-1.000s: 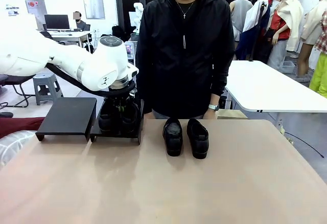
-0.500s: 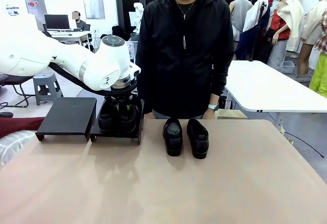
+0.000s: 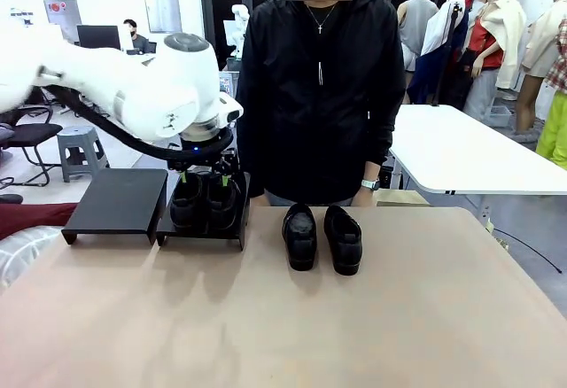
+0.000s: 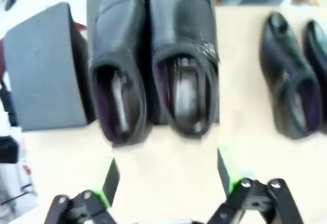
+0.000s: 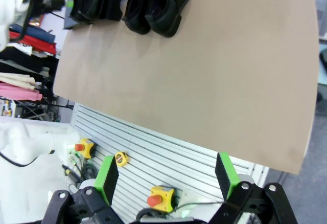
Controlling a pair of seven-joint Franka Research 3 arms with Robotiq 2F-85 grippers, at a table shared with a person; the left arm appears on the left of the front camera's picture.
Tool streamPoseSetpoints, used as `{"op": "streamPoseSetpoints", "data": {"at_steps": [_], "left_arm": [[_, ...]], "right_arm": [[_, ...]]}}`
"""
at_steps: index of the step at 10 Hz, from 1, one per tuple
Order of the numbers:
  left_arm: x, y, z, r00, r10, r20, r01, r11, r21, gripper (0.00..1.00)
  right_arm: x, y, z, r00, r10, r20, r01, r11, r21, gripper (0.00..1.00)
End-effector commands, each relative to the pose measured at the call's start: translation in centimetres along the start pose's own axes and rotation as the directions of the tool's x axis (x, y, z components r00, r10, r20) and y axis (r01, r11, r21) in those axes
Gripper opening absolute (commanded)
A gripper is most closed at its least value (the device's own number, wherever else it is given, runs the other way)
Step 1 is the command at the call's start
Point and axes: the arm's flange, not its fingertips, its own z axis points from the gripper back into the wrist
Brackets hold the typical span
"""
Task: Organize the shoes by placing them on the stand.
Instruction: Place the Shoe from the middle of the table onto the Shoes Stand.
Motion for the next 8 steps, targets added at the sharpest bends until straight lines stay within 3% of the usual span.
{"op": "streamPoseSetpoints", "data": {"at_steps": [1, 2, 3, 5, 6, 8], "left_arm": [[-4.7, 3.1, 4.3, 0.986, -0.083, -0.143, 0.07, 0.993, -0.096, 1.0], [-7.1, 4.4, 6.0, 0.961, -0.187, -0.206, 0.14, 0.965, -0.221, 1.0], [-10.3, 6.1, 7.4, 0.936, -0.243, -0.254, 0.139, 0.92, -0.367, 1.0], [-15.5, 10.0, 8.3, 0.92, -0.342, -0.19, 0.185, 0.808, -0.559, 1.0], [-17.6, 12.6, 8.2, 0.908, -0.399, -0.13, 0.213, 0.706, -0.676, 1.0], [-21.7, 21.0, 5.7, 0.984, -0.168, -0.061, 0.05, 0.588, -0.807, 1.0]], "right_arm": [[0.0, 0.2, 0.1, 1.0, 0.008, 0.009, -0.008, 1.0, 0.015, 1.0], [0.0, 0.2, 0.1, 1.0, 0.008, 0.009, -0.008, 1.0, 0.015, 1.0], [0.0, 0.2, 0.1, 1.0, 0.008, 0.009, -0.008, 1.0, 0.015, 1.0], [0.0, 0.2, 0.1, 1.0, 0.008, 0.009, -0.008, 1.0, 0.015, 1.0], [0.0, 0.2, 0.1, 1.0, 0.008, 0.009, -0.008, 1.0, 0.015, 1.0], [0.0, 0.2, 0.1, 1.0, 0.008, 0.009, -0.008, 1.0, 0.015, 1.0]]}}
